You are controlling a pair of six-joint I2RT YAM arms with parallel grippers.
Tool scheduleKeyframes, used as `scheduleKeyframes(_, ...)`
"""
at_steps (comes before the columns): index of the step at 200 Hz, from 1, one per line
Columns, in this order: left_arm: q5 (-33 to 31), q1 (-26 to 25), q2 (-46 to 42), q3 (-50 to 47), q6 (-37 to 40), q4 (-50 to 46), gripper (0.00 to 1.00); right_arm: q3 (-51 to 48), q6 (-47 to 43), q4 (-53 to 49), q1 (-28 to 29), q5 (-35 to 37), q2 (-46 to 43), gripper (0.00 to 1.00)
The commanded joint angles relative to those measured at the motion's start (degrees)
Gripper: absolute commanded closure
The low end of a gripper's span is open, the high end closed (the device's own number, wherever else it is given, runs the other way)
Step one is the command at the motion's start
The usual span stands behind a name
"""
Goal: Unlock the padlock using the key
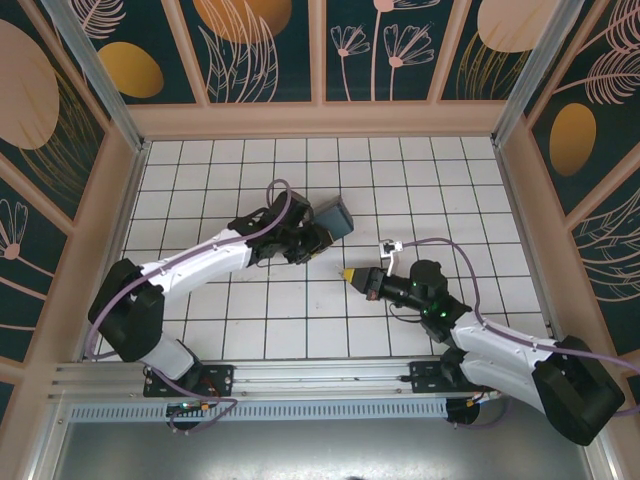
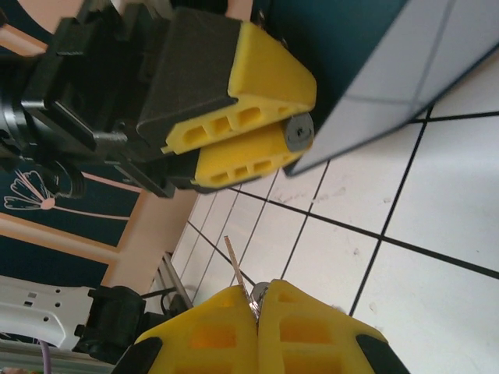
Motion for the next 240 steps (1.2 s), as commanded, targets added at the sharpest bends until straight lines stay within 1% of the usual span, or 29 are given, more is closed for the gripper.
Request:
scheduleKeyframes(1, 4.13, 0.53, -4.00, -1.69, -6.08, 6.95, 0.76, 1.02, 0.40, 2.28, 0.69, 3.44, -0.04, 1.00)
scheduleKeyframes(29, 4.55, 0.63, -6.03, -3.97, -8.72, 9.22, 0.77, 2.09, -0.18, 3.50, 0.61, 3.70, 1.84, 1.00)
scheduleKeyframes(56, 5.23, 0.57, -7.90, -6.40, -10.82, 11.98, 0.77, 4.46, -0.82, 4.59, 0.53, 2.37, 4.36, 1.00)
scheduleKeyframes(77, 5.41, 0.58, -8.80, -6.44, -11.21, 12.44, 0.77, 6.51, -1.00, 5.49, 0.53, 1.39, 6.64, 1.00)
scheduleKeyframes(90, 5.62, 0.60, -9.42, -8.27, -11.65, 13.26, 0.77, 7.37, -0.78, 5.68, 0.37, 1.29, 7.82, 1.00)
scheduleKeyframes(117, 5.44, 0.80, -10.48, -8.85, -12.29, 13.96, 0.77, 7.10, 1.48, 9.40, -0.68, -0.66, 10.25, 1.00)
scheduleKeyframes(156, 5.45, 1.16, -11.66, -10.45, -13.77, 16.00, 0.77, 7.40, 2.01, 10.08, -0.73, -2.24, 11.16, 1.00)
scheduleKeyframes(189, 5.71, 1.49, -12.37, -11.24, -14.38, 17.34, 0.78, 6.78, 2.37, 10.43, -0.96, -1.99, 11.47, 1.00)
scheduleKeyframes(240, 6.02, 1.58, -12.89, -11.77, -14.71, 18.22, 0.78, 8.75, 3.06, 13.00, -1.06, -3.73, 14.94, 1.00)
